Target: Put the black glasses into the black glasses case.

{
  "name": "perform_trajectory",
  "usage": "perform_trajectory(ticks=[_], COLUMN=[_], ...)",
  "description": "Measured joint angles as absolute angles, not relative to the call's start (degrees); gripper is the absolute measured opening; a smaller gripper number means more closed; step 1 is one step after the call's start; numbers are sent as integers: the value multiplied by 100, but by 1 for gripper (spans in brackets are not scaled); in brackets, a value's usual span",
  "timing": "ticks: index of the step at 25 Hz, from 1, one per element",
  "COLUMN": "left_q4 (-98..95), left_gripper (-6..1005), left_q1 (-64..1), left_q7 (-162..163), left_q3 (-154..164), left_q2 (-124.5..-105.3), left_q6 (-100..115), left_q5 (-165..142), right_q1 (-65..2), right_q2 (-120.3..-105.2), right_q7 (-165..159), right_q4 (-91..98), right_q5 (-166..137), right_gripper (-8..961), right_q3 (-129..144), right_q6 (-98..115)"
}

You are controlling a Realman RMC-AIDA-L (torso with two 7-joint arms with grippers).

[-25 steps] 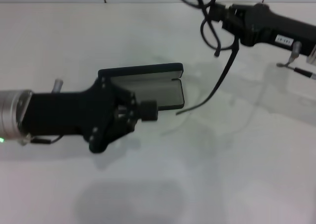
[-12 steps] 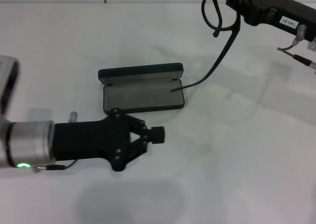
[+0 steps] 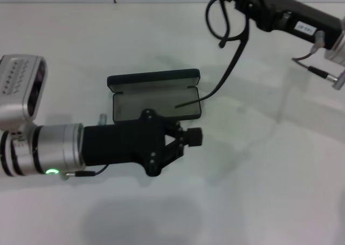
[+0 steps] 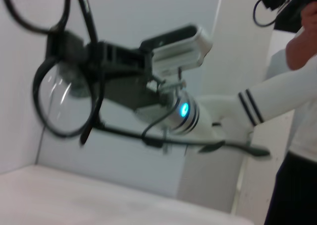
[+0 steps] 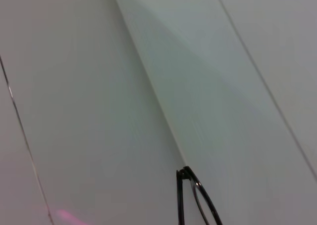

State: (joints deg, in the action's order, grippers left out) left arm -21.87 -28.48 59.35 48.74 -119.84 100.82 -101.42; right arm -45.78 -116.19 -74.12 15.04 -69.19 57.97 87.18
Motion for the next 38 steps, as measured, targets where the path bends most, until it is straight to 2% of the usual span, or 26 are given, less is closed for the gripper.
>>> perform_trajectory(ticks=[17, 38], left_q4=[-1563, -1529], left_gripper=[0, 0], left_q1=[-3434, -3513], left_q7=[5793, 5887], left_q3=[4887, 4862], left_q2=[-11990, -12022], left_q6=[10203, 10124], left_q5=[-9548, -9101], right_q1=[-4870, -4758], right_q2=[-11619, -11619], right_q7=[-7385, -7364], right_q4=[923, 879], right_q5=[-6535, -6510], right_gripper=[74, 74], right_q3=[6309, 6656], right_q6=[8707, 8663])
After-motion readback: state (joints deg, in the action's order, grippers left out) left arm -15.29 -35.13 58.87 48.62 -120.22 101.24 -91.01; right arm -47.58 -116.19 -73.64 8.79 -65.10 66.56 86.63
